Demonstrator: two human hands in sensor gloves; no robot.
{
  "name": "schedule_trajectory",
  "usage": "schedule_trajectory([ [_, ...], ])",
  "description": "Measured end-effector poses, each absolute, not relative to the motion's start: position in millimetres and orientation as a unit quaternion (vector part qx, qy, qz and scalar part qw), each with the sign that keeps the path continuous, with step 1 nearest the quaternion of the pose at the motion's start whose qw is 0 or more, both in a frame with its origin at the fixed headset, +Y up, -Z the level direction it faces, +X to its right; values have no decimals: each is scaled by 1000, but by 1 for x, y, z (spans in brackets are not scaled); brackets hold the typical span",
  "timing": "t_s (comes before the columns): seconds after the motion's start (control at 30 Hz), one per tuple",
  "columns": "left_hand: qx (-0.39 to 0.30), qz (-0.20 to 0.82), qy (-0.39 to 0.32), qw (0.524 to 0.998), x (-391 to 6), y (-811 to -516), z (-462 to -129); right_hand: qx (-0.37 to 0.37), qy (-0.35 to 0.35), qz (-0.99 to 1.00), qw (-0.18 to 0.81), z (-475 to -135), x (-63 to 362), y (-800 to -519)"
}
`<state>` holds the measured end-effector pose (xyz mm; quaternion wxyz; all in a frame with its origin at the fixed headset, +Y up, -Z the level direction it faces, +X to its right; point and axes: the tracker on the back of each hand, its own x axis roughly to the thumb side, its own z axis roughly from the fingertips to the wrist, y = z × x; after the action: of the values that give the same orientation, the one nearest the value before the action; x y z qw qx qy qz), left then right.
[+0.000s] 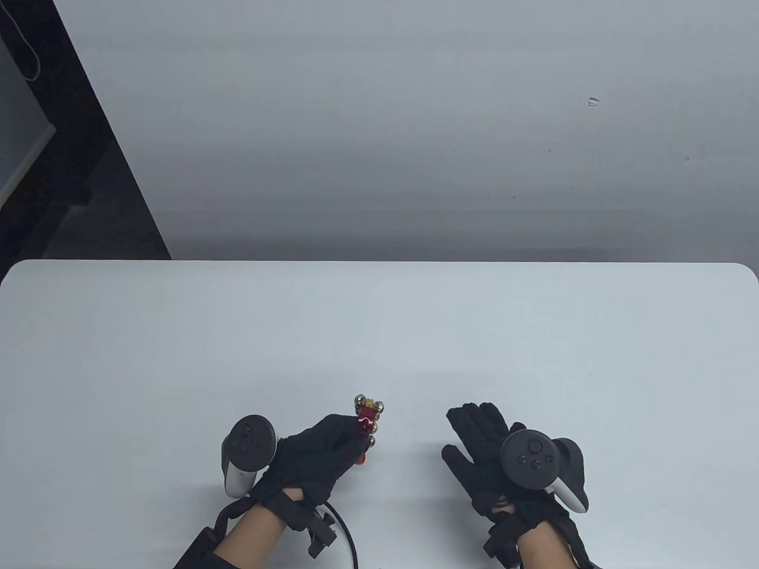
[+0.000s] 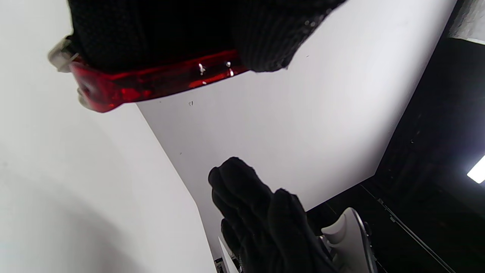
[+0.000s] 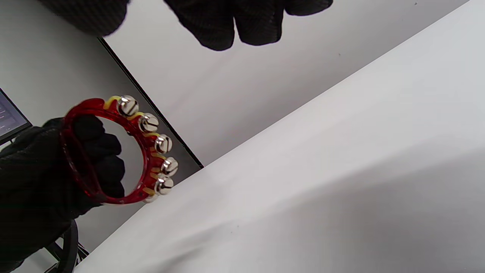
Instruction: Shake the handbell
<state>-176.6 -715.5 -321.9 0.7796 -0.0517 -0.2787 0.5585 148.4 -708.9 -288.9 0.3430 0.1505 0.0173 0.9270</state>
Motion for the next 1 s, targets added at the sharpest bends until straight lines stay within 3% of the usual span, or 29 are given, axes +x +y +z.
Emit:
schedule_trajectory([
  [0.3,-87,540,-255,797,-172,-734,-328,153,19,926,343,-288,149,-709],
  [0.37,-62,558,-273,781,-171,-718,-322,154,16,926,344,-287,149,-707],
  [0.47,39,604,-370,705,-167,-661,-290,154,16,925,346,-287,150,-707],
  [0.53,60,582,-400,706,-168,-641,-278,153,18,925,346,-288,149,-707],
  [0.73,-14,580,-303,756,-180,-693,-307,152,21,926,346,-288,149,-709],
  [1.0,-27,543,-266,796,-183,-706,-322,149,23,925,348,-289,151,-708],
])
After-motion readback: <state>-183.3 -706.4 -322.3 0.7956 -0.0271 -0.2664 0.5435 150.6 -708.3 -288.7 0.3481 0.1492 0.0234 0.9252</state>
